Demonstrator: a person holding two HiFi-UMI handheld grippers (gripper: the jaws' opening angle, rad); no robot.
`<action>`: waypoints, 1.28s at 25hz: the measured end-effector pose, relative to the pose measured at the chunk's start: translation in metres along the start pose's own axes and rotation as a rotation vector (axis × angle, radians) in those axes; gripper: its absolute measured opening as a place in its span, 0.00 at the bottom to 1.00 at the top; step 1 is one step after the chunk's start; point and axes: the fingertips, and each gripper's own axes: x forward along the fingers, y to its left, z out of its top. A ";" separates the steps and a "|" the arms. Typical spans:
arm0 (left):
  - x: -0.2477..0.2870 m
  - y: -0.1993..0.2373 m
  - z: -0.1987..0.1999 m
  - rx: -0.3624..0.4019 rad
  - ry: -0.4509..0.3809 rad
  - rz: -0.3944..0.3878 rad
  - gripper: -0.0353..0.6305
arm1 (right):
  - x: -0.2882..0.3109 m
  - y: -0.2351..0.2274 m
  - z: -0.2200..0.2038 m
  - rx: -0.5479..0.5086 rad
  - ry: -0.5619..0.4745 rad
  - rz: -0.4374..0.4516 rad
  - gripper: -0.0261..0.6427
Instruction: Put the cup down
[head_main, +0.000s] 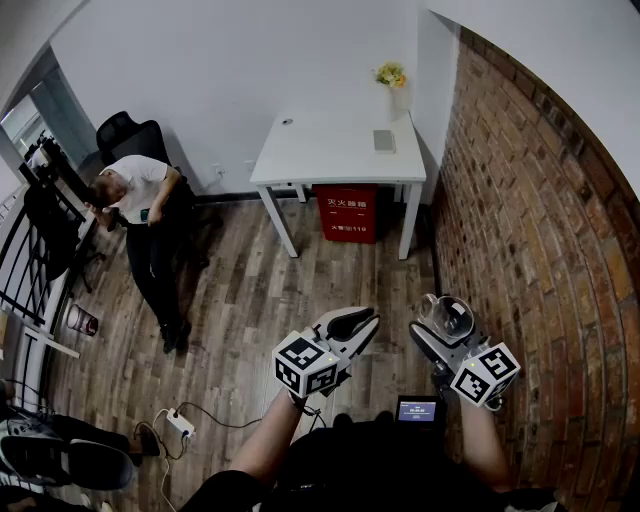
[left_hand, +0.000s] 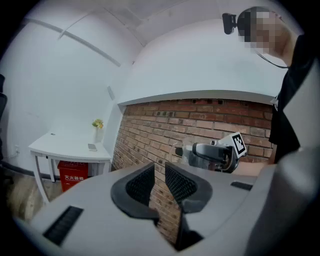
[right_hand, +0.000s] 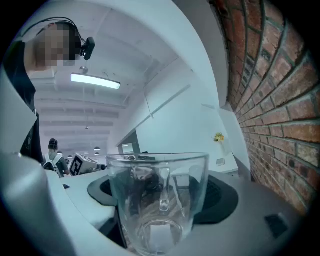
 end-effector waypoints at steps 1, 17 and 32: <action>0.001 0.000 0.001 -0.001 -0.001 0.000 0.16 | 0.000 -0.001 0.000 0.001 -0.001 0.002 0.66; -0.003 0.006 -0.001 -0.020 -0.012 0.029 0.12 | 0.004 -0.003 -0.002 0.020 0.002 -0.006 0.66; -0.008 0.012 -0.006 -0.047 -0.012 0.054 0.06 | 0.006 -0.002 -0.014 0.059 0.028 -0.008 0.66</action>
